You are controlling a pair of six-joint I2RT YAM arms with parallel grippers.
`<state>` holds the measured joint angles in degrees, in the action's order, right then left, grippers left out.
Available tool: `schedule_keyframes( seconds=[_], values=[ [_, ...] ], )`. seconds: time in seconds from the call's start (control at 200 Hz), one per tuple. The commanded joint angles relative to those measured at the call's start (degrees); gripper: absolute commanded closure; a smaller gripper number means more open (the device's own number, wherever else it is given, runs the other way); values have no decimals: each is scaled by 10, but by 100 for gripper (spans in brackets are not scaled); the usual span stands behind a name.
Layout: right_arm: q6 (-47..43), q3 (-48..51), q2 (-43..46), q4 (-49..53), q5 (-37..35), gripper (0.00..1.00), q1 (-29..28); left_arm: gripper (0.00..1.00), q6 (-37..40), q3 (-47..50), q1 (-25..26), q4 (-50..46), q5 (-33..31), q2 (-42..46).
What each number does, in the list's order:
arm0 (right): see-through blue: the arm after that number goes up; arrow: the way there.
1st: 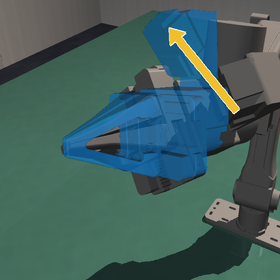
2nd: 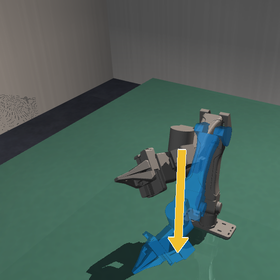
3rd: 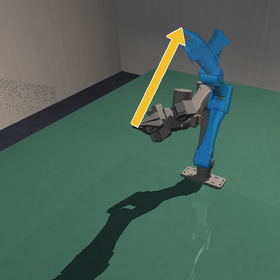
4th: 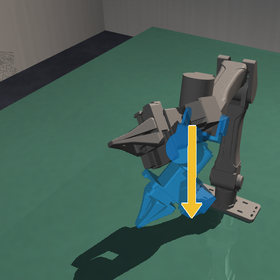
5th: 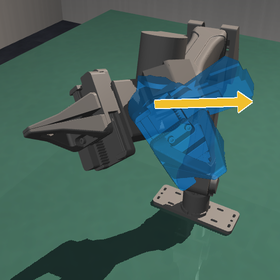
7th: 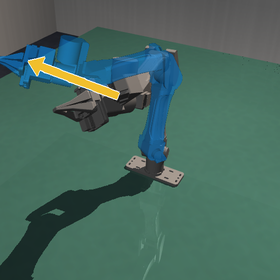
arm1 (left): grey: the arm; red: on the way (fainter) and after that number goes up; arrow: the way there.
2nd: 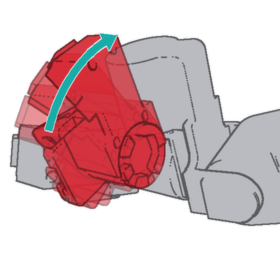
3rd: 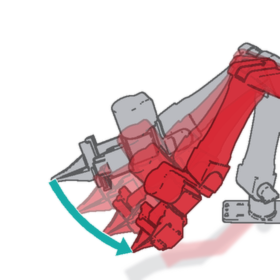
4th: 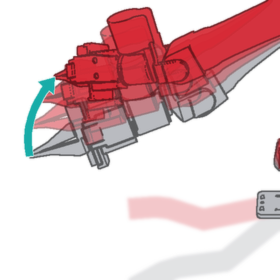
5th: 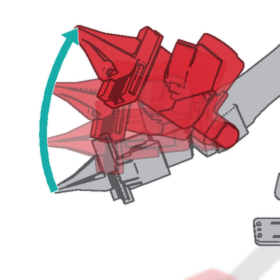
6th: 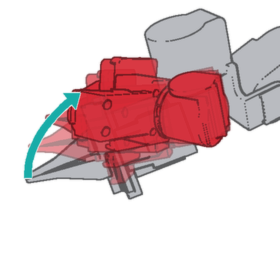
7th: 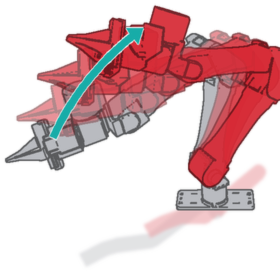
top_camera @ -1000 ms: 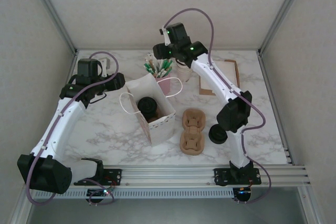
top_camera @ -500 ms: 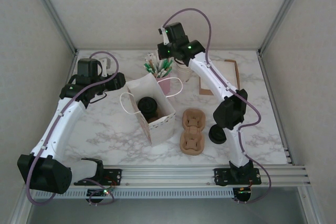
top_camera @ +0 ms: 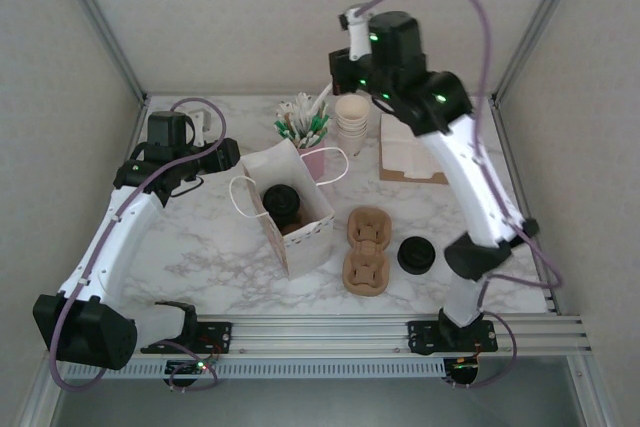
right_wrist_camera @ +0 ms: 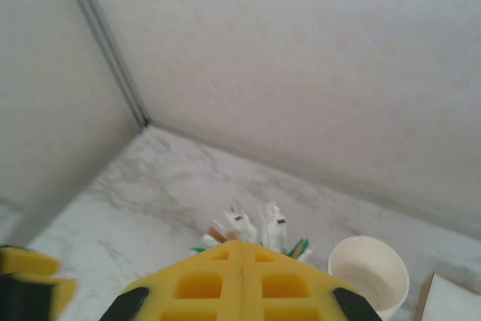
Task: Pack the takeout coffee
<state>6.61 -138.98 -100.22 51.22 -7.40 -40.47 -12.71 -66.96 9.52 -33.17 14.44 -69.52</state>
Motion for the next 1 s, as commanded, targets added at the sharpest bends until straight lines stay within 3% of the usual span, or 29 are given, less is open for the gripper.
schedule_keyframes(
  seconds=[0.0,0.21,0.445,0.616,0.996],
  values=[
    [-6,62,77,-17,5,100,-32,31,-6,1,-4,5,-1,14],
    [-11,142,163,-18,19,100,-142,29,-6,5,-4,9,-13,20],
    [-11,148,135,86,-50,100,-237,28,-3,5,-4,7,-23,24],
    [-1,137,76,157,-79,100,-251,27,-2,8,-4,10,-30,29],
    [55,202,-10,138,-27,100,-249,26,-1,9,-4,10,-30,29]
  ],
)
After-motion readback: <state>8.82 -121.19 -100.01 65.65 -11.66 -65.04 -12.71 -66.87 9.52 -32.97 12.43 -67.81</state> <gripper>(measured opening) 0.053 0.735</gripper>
